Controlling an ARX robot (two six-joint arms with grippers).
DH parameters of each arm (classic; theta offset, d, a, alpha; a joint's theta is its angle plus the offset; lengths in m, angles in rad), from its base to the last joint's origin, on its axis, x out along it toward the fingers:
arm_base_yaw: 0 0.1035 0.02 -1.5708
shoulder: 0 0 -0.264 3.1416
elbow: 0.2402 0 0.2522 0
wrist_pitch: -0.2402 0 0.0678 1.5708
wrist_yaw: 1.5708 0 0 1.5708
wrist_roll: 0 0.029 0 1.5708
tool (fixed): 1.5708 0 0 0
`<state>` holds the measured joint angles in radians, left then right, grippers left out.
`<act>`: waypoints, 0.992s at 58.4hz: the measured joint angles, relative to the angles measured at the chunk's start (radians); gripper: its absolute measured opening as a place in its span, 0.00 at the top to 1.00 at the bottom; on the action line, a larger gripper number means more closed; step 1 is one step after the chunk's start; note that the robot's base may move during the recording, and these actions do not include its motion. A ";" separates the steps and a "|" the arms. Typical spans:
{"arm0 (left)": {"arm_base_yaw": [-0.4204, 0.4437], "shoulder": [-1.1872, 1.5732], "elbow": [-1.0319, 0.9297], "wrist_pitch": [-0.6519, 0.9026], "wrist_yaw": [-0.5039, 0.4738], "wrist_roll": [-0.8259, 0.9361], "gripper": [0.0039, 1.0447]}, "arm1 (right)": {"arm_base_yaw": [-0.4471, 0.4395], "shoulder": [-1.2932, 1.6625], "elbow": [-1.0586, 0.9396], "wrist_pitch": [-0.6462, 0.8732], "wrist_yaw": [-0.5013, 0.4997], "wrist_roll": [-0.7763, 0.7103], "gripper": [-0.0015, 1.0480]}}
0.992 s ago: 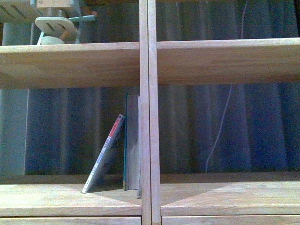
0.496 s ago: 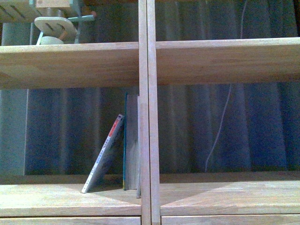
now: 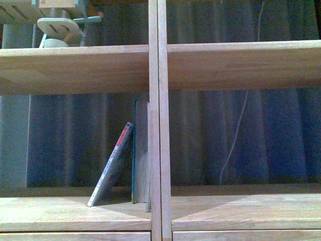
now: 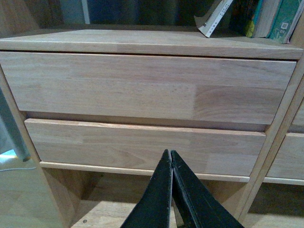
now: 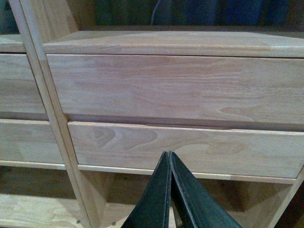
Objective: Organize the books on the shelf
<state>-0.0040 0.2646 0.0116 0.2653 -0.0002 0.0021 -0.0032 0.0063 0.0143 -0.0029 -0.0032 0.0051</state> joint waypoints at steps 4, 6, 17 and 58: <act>0.000 -0.021 0.000 -0.021 0.000 0.000 0.98 | 0.000 0.000 0.000 0.000 0.000 0.000 0.97; 0.000 -0.030 0.000 -0.029 0.000 0.000 0.98 | 0.000 0.000 0.000 0.000 0.000 0.000 0.97; 0.000 -0.077 0.000 -0.078 0.000 0.000 0.98 | 0.000 0.000 0.000 0.000 0.000 0.000 0.97; 0.000 -0.258 0.000 -0.263 0.000 0.000 0.45 | 0.000 -0.001 0.000 0.000 0.000 -0.002 0.45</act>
<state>-0.0040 0.0063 0.0120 0.0021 -0.0006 0.0017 -0.0032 0.0055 0.0143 -0.0029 -0.0032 0.0032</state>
